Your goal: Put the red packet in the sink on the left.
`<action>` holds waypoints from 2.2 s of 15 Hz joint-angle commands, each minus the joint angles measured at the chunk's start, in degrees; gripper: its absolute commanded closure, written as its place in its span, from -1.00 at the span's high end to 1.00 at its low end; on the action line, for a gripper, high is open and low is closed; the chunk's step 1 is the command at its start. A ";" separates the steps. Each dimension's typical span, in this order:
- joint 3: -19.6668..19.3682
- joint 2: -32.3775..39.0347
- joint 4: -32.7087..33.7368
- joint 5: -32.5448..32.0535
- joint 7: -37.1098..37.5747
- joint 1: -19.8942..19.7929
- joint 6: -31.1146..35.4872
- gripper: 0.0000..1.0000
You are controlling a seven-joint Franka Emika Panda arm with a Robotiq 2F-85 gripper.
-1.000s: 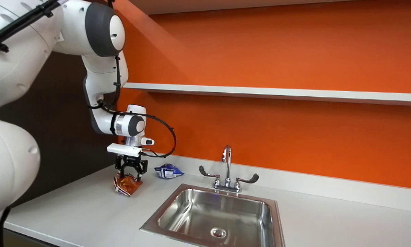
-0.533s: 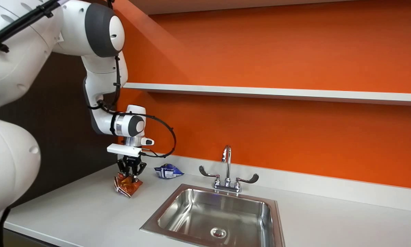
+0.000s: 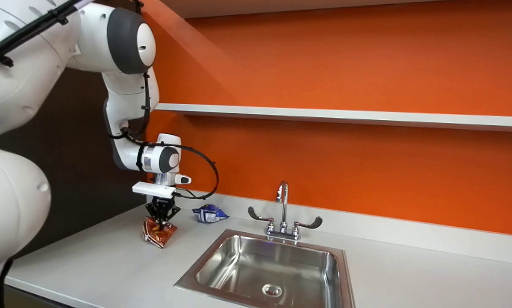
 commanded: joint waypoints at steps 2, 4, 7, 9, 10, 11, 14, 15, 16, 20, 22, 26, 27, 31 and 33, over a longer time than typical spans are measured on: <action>-0.59 -1.44 -0.33 -1.72 2.19 0.64 -0.94 -0.99; -0.64 -3.27 -0.91 -1.95 2.47 0.88 -1.73 -0.99; -0.88 -6.78 -2.29 -2.64 3.47 1.30 -2.92 -0.99; -1.08 -9.15 -3.14 -3.50 4.74 1.46 -3.89 -0.99; -1.29 -10.50 -3.70 -4.11 5.57 1.49 -4.65 -0.99; -1.50 -11.66 -4.21 -4.65 6.24 1.44 -5.26 -0.99; -2.63 -15.20 -6.67 -6.61 8.57 0.89 -6.23 -0.99; -3.07 -16.25 -7.59 -7.19 9.32 0.62 -6.32 -0.99; -3.58 -17.34 -8.64 -7.56 9.90 0.19 -6.38 -0.99; -6.05 -20.73 -12.79 -8.68 11.70 -1.85 -6.01 -0.99; -7.44 -22.26 -14.70 -8.90 11.97 -3.34 -5.75 -0.99; -10.46 -24.64 -17.46 -9.81 12.34 -7.05 -5.16 -0.99; -11.23 -24.94 -17.80 -10.32 12.54 -7.97 -4.91 -0.99; -14.09 -24.71 -17.54 -11.31 12.51 -11.86 -4.18 -0.99; -15.29 -23.49 -16.82 -11.71 12.52 -13.43 -3.21 -0.99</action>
